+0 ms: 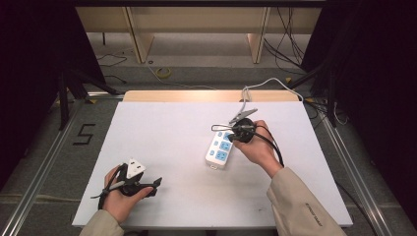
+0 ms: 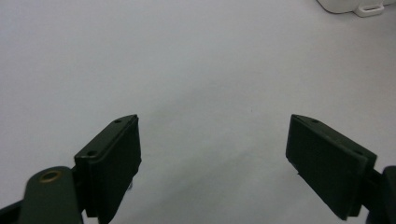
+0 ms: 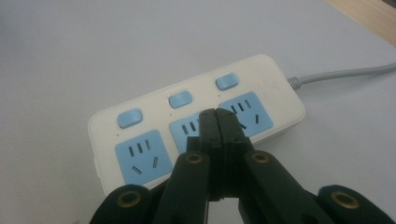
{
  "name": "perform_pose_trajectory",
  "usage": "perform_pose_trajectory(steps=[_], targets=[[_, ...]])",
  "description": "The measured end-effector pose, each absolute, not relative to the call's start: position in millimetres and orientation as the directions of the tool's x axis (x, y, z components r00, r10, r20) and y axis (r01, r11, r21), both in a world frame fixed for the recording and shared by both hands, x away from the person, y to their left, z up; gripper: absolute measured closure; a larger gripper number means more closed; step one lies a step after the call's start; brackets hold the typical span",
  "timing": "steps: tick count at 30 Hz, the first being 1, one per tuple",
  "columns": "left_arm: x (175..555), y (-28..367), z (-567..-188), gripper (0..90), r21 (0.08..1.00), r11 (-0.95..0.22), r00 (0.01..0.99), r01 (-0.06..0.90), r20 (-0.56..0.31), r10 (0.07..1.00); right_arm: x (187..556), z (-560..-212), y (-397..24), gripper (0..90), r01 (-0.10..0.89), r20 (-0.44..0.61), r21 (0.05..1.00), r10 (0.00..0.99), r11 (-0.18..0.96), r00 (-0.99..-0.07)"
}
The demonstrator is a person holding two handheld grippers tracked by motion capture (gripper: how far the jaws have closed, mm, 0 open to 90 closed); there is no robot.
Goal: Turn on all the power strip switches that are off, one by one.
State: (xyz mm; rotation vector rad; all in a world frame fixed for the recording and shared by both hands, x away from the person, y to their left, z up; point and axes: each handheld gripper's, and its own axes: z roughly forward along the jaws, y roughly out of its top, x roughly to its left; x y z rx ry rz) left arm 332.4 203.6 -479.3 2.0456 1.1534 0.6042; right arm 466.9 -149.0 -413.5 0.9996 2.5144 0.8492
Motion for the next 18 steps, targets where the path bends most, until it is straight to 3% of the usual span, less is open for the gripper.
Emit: perform_pose_trajectory(steps=[18], targets=[[332.1,202.9,-479.3,18.0,0.758,-0.368,0.502,0.539,0.061,0.862,481.6,-412.2,-136.0,90.0,0.514,-0.072,0.621,0.696,0.591,-0.714]])
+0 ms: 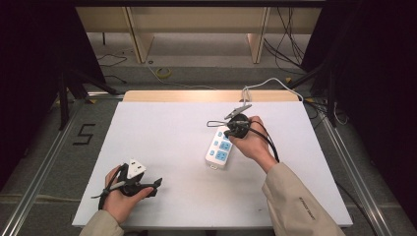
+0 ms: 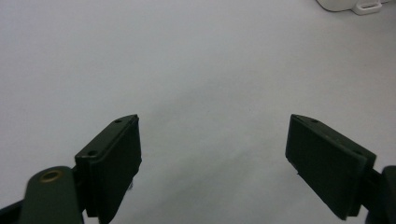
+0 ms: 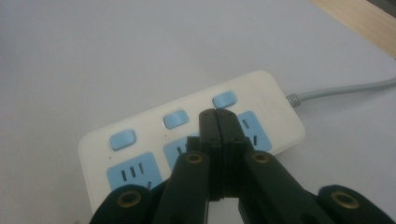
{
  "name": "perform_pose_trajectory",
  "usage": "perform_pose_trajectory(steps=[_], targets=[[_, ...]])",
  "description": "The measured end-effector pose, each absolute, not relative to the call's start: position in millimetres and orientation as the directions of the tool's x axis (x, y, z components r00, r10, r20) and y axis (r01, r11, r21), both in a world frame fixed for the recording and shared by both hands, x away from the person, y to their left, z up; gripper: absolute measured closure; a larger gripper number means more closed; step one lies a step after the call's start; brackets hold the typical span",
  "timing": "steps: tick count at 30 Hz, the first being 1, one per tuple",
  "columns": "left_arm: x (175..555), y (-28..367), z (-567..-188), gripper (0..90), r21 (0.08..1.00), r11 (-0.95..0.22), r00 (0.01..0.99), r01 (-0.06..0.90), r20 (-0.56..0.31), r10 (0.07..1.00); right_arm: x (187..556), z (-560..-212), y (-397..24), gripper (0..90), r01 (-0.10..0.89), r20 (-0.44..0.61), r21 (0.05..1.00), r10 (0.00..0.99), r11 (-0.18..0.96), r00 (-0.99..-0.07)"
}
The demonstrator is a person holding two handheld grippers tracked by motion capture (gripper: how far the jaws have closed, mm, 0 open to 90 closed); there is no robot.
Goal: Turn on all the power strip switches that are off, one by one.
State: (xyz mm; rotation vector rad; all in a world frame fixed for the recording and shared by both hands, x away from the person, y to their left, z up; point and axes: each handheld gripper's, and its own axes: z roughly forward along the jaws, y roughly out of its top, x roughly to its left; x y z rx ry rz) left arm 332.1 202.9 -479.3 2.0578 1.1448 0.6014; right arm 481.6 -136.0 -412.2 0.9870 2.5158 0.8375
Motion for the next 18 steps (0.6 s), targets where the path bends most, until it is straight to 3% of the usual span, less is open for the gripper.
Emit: perform_pose_trajectory(steps=[18], targets=[[331.0,203.3,-479.4,18.2,0.760,-0.363,0.501,0.539,0.058,0.863,496.0,-421.1,-132.0,90.0,0.549,-0.049,0.606,0.716,0.575,-0.696]])
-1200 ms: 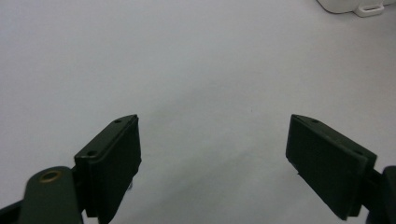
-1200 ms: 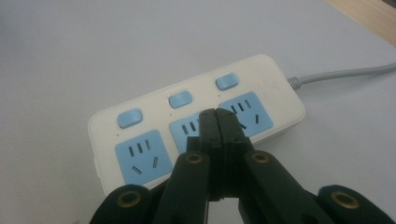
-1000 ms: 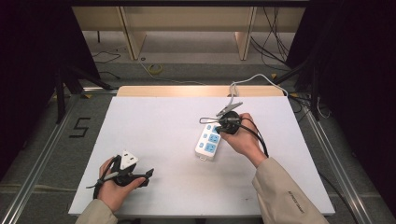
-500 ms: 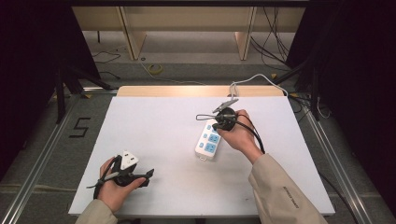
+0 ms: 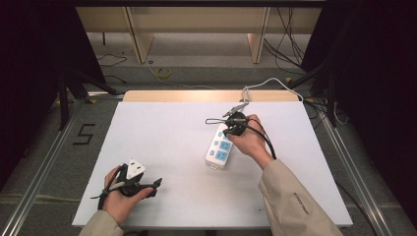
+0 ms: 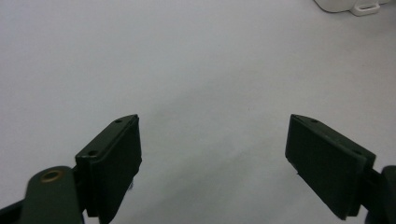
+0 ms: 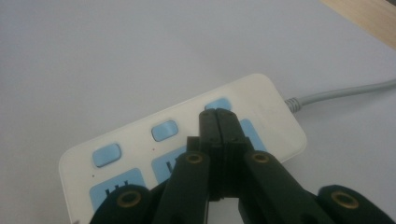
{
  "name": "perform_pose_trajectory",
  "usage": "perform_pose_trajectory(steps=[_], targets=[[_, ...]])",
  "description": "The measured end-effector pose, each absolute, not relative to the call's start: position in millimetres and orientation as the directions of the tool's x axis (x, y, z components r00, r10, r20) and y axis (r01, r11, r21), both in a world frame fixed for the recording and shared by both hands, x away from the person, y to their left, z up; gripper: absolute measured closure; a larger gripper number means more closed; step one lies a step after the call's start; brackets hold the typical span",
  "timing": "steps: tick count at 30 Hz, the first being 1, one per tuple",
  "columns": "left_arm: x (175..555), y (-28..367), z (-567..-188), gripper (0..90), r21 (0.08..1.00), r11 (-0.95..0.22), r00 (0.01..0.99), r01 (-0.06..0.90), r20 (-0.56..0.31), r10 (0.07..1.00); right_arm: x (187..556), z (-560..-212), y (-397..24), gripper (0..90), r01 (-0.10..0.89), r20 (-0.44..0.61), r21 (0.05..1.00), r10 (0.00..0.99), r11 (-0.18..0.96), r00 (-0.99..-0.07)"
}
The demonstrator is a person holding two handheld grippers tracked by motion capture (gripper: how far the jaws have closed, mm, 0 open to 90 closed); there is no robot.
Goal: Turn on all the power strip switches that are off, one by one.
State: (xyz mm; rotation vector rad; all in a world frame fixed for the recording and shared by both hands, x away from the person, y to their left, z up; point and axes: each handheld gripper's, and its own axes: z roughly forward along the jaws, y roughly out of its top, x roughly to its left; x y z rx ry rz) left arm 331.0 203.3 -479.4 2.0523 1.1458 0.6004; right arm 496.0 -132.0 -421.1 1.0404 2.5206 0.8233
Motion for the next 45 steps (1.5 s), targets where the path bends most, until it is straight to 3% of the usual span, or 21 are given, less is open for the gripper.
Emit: perform_pose_trajectory(steps=[45], targets=[[330.5,204.7,-479.8,18.2,0.757,-0.363,0.502,0.543,0.054,0.863,525.9,-429.0,-108.8,90.0,0.565,-0.067,0.568,0.718,0.599,-0.693]])
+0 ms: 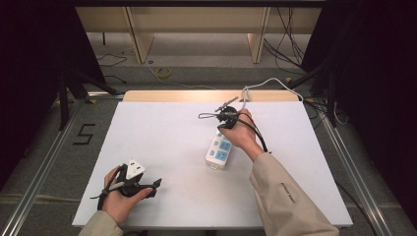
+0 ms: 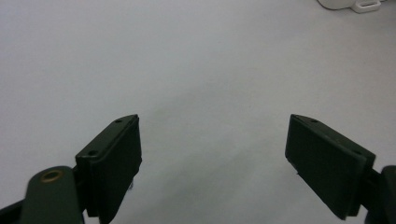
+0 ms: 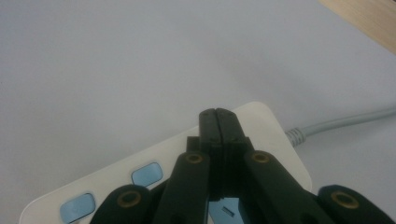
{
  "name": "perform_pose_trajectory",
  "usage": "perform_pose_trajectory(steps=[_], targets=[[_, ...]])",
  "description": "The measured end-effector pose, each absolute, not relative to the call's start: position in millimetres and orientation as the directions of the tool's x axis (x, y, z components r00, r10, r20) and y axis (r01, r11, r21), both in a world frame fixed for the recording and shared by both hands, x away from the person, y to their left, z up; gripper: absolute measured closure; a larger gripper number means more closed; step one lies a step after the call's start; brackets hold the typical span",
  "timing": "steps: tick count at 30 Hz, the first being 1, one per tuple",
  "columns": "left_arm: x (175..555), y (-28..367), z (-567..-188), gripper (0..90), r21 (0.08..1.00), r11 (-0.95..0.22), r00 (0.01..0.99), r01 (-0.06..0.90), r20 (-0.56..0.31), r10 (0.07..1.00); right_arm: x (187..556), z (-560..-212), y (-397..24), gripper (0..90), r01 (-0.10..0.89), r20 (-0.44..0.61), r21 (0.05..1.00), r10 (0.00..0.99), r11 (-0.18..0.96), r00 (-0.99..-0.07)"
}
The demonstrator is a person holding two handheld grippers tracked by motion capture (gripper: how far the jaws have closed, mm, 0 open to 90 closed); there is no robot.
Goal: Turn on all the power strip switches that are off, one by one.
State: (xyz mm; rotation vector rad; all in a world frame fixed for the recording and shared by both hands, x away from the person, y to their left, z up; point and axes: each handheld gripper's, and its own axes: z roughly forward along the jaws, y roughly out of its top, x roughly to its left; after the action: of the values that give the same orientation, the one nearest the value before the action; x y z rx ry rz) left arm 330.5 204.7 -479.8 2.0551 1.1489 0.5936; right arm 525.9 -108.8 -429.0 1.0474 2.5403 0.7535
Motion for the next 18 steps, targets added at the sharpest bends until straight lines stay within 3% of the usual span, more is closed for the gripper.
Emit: perform_pose_trajectory(steps=[18], targets=[[330.0,204.6,-480.1,18.3,0.759,-0.360,0.502,0.543,0.050,0.863,530.9,-437.4,-102.1,90.0,0.576,-0.081,0.525,0.710,0.627,-0.699]])
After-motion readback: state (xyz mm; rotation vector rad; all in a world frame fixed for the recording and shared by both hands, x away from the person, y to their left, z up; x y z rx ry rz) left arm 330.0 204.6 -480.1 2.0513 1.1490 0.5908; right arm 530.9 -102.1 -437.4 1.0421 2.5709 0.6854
